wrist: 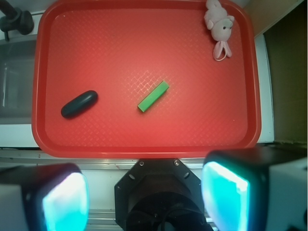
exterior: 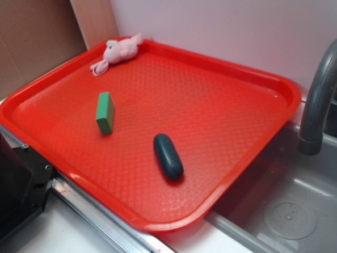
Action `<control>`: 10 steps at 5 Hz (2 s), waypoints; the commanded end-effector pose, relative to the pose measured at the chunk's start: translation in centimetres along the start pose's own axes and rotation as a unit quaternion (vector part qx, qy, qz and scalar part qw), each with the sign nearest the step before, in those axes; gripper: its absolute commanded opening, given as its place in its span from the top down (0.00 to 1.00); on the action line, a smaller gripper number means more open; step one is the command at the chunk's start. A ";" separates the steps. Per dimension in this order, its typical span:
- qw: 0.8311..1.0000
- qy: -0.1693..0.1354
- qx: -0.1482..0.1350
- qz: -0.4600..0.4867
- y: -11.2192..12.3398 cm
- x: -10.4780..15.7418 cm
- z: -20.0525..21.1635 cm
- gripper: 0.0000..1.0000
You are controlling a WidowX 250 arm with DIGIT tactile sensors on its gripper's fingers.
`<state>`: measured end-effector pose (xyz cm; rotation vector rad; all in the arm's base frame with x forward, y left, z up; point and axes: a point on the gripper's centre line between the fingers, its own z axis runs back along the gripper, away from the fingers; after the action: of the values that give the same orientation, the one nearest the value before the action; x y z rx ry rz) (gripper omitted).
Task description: Grab the plastic pickle.
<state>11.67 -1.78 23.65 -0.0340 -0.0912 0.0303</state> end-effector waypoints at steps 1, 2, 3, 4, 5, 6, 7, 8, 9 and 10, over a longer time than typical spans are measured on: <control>1.000 0.000 0.000 0.000 0.0 0.0 0.0 0.00; 0.998 0.003 -0.013 0.064 -1.4 -0.3 -0.3 0.00; 0.990 -0.004 -0.018 0.138 -3.3 -0.1 -1.2 0.00; 0.965 -0.018 -0.019 0.260 -5.4 1.3 -3.2 0.00; 0.927 -0.023 -0.047 0.373 -7.3 3.1 -5.8 0.00; 0.902 -0.022 -0.054 0.427 -8.8 4.2 -8.5 0.00; 0.905 -0.012 -0.035 0.424 -9.7 4.9 -11.6 0.00; 0.907 0.002 -0.015 0.420 -10.5 5.5 -15.2 0.00; 0.913 0.002 0.010 0.409 -11.2 5.9 -19.0 0.00; 0.917 0.007 0.033 0.398 -11.8 6.0 -21.3 0.00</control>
<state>18.71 -13.66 2.43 0.0463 -0.0328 0.8456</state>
